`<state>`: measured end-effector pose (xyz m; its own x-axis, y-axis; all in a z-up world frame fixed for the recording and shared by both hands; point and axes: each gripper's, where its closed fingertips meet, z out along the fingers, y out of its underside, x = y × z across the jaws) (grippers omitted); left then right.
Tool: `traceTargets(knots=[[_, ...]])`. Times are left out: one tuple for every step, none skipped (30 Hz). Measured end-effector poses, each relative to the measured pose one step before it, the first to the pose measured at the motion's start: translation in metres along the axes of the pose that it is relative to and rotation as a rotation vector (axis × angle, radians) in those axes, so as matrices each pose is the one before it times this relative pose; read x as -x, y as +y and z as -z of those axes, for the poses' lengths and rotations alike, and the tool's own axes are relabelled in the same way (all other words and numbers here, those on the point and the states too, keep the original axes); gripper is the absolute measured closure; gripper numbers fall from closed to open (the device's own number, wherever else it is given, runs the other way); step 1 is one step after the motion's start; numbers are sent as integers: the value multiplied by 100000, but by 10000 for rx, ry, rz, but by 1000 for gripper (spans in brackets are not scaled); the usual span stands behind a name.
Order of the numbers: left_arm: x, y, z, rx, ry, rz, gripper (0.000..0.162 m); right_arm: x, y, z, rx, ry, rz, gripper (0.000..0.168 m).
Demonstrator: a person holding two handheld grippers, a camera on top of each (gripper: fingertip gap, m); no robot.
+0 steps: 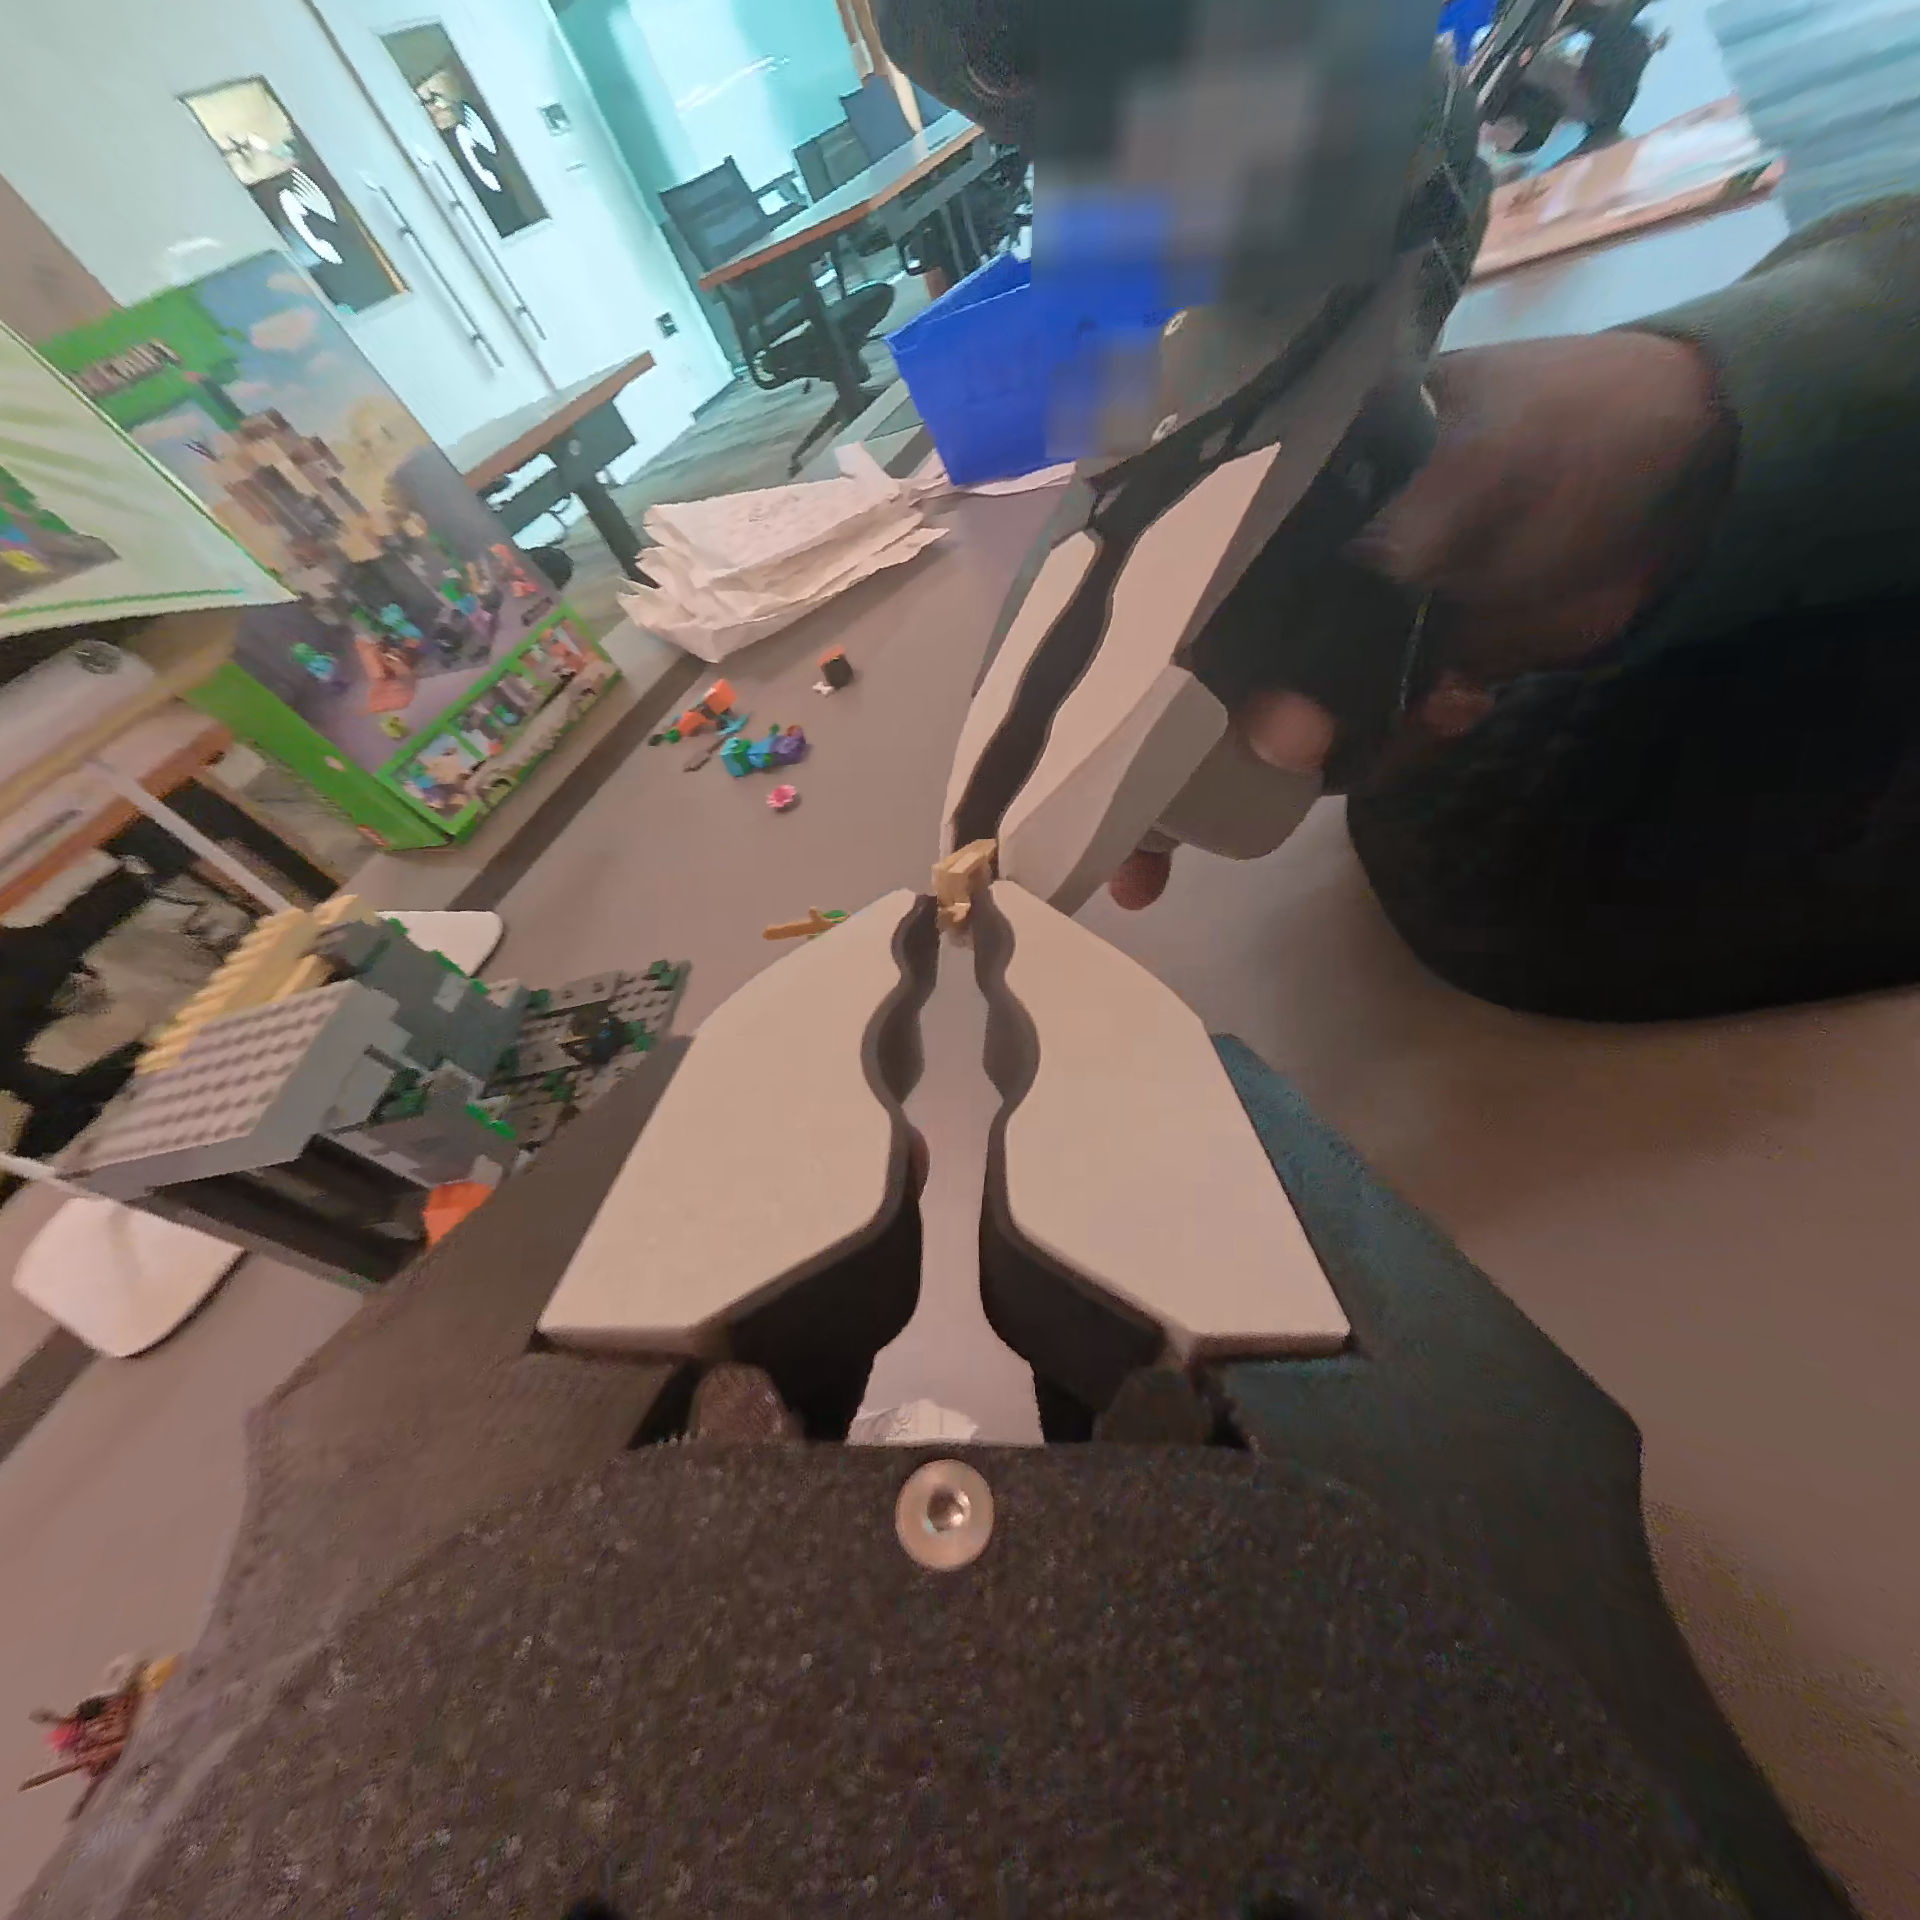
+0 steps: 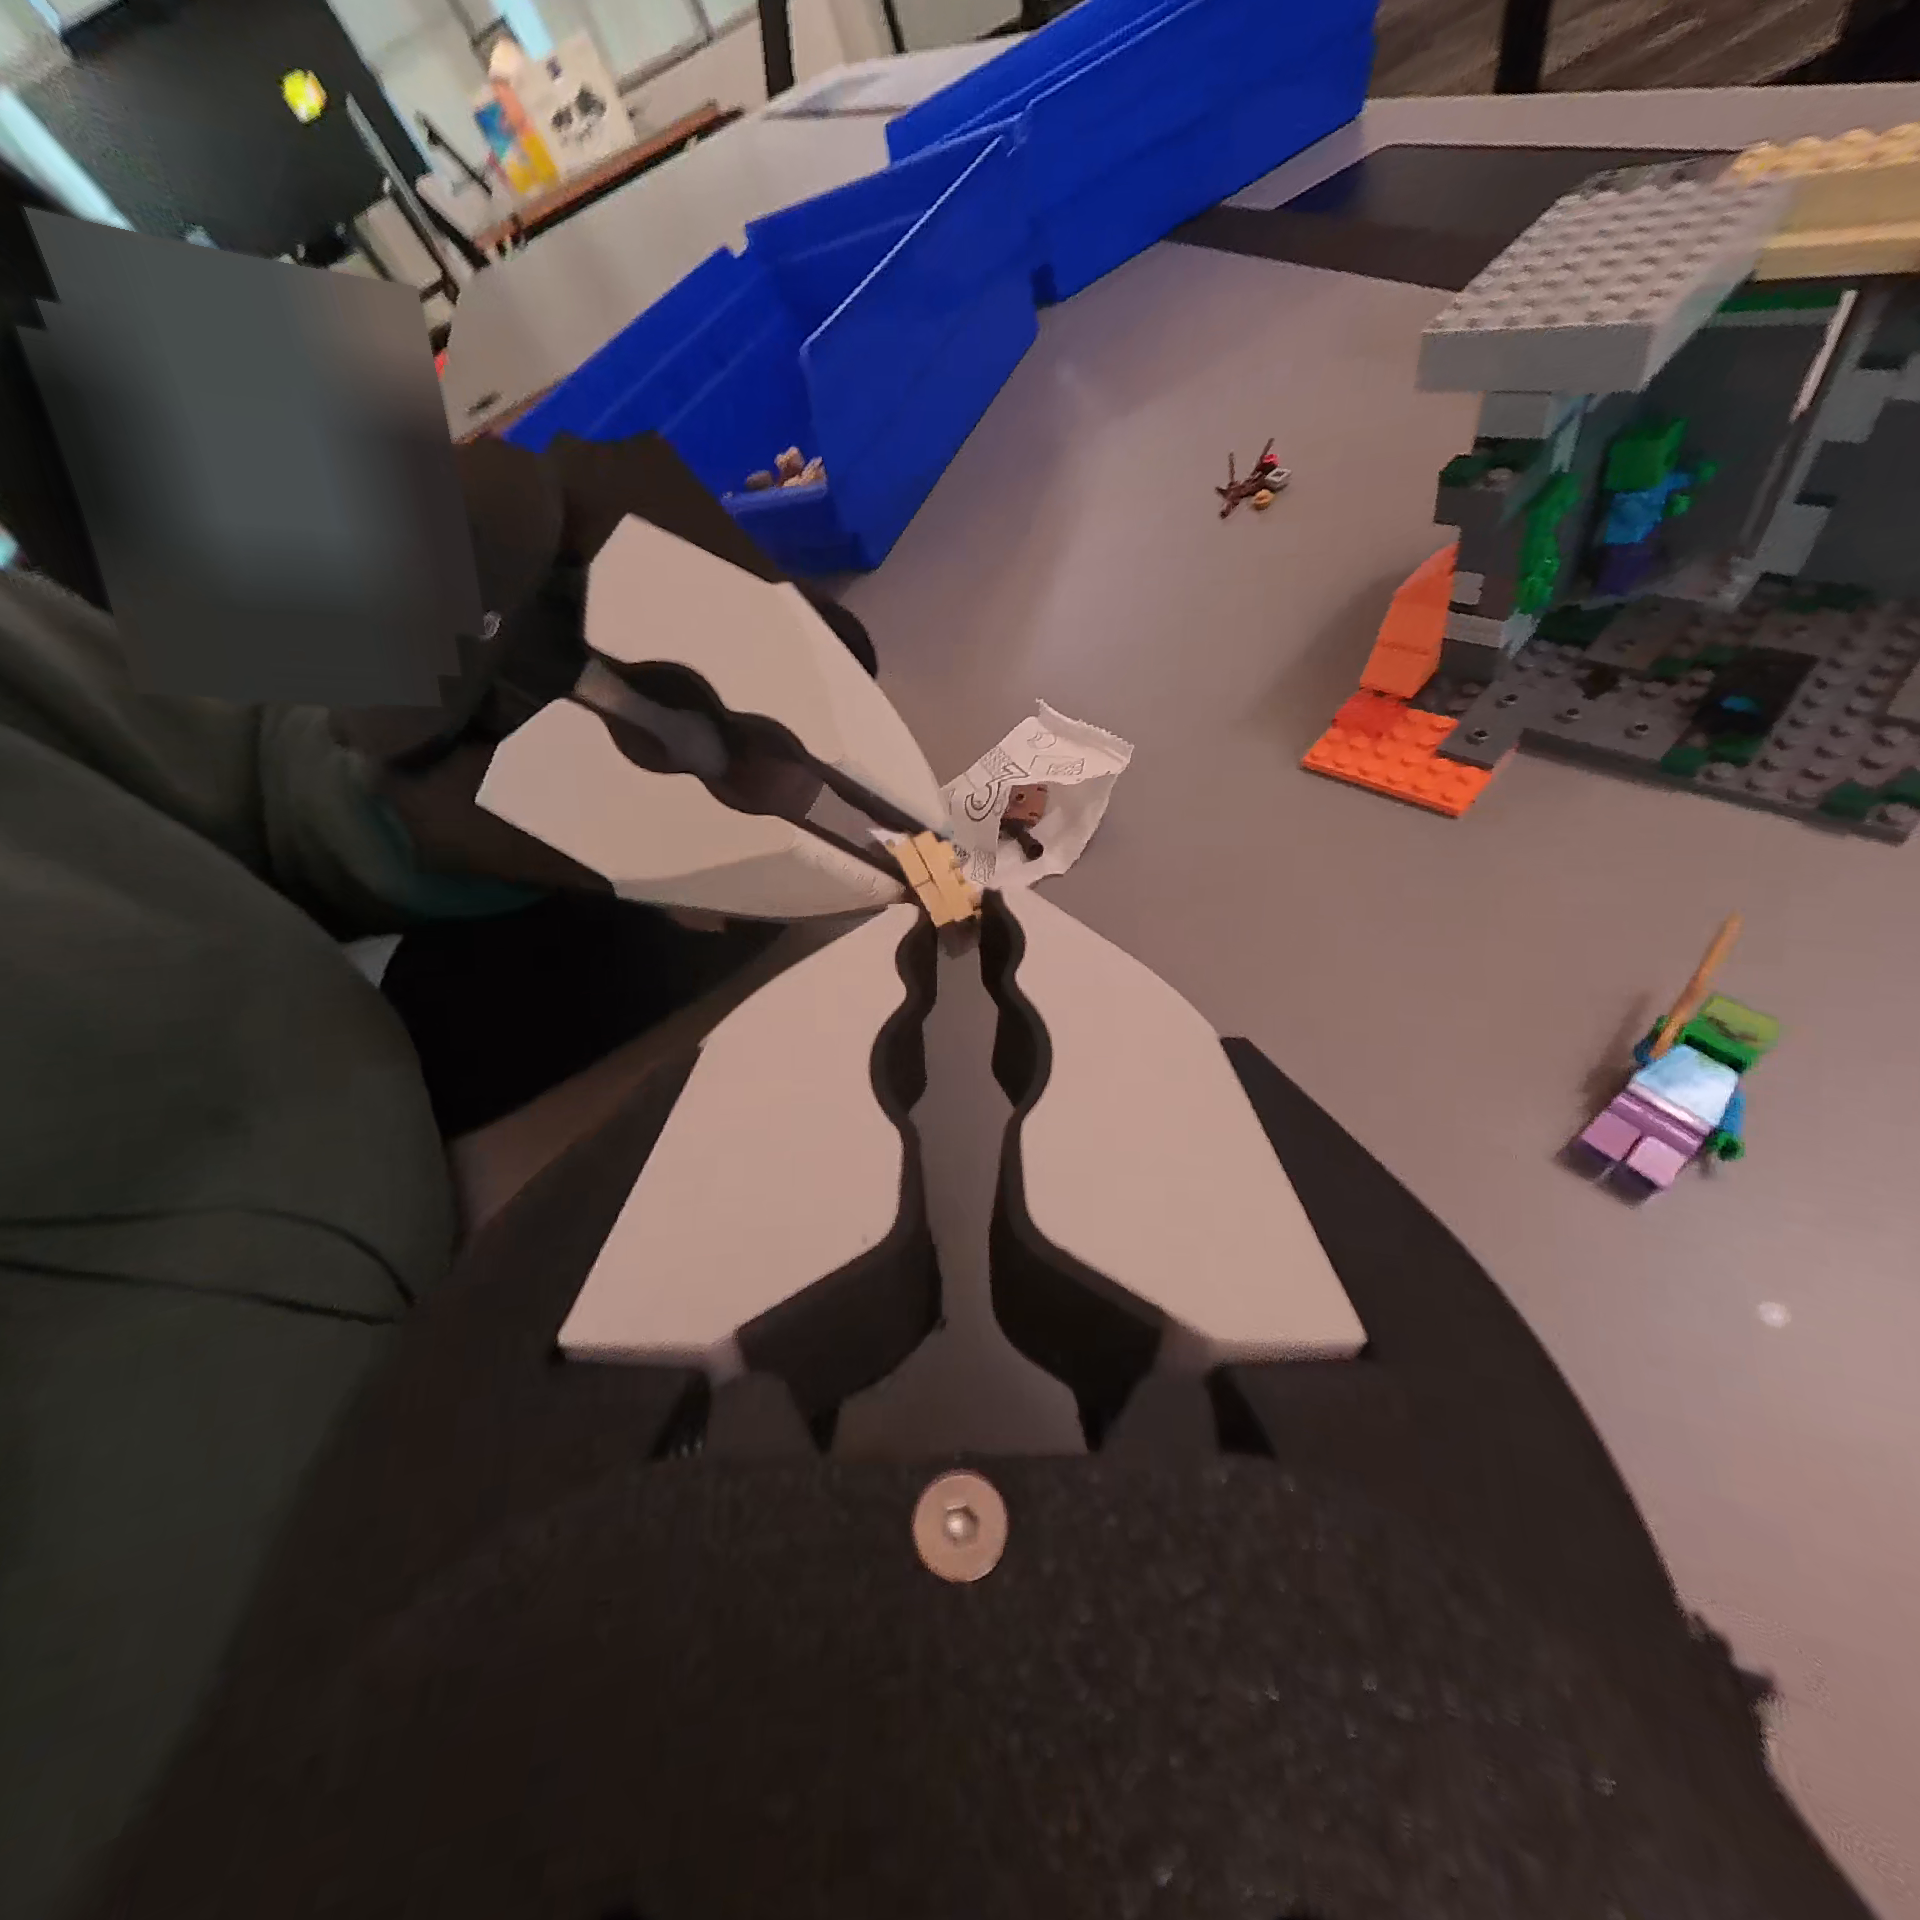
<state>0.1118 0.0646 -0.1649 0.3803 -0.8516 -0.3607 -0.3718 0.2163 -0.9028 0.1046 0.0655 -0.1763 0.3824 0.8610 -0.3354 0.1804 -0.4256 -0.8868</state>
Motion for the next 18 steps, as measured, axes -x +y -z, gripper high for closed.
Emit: traceTargets(knots=[[19,36,-10,80,-167,-263,154,-59,-15,-11,-160,109,-204,160],[12,5,4,50,-151,-251,155,-30,-8,14,-154,93,-197,160],[-34,-15,-5,41,-70,-131,155,-28,-23,32,-131,85,-142,160],[12,-47,3,-9,-24,16,155,0,-57,55,-114,84,-113,160],[-1,-77,12,-30,11,80,155,12,-62,49,-79,56,-58,160],[-24,-78,13,-46,99,140,155,66,-49,46,-53,-40,69,160],[-90,-185,80,-171,268,328,155,233,-92,101,-90,-255,164,160],[-135,-411,205,-371,431,521,155,490,-127,151,-80,-504,181,160],[-309,-460,210,-343,608,822,155,648,-108,241,2,-633,257,160],[-463,-518,204,-362,658,690,155,637,-143,299,36,-561,457,160],[-375,-313,88,-255,437,329,155,410,-64,276,128,-313,599,160],[-286,22,-97,-38,205,66,156,137,186,178,340,-99,601,160],[-255,212,-148,91,115,-93,156,55,290,89,426,-53,528,160],[-176,70,-90,-6,59,-129,156,92,163,62,314,-89,408,160],[-179,-57,-9,-58,104,-31,156,141,46,63,235,-127,304,160],[-127,7,-13,2,117,60,156,112,62,49,250,-125,261,160],[-79,63,-19,34,80,36,156,101,111,45,274,-106,270,159],[-117,55,-12,19,73,-51,156,104,128,32,282,-92,283,159]])
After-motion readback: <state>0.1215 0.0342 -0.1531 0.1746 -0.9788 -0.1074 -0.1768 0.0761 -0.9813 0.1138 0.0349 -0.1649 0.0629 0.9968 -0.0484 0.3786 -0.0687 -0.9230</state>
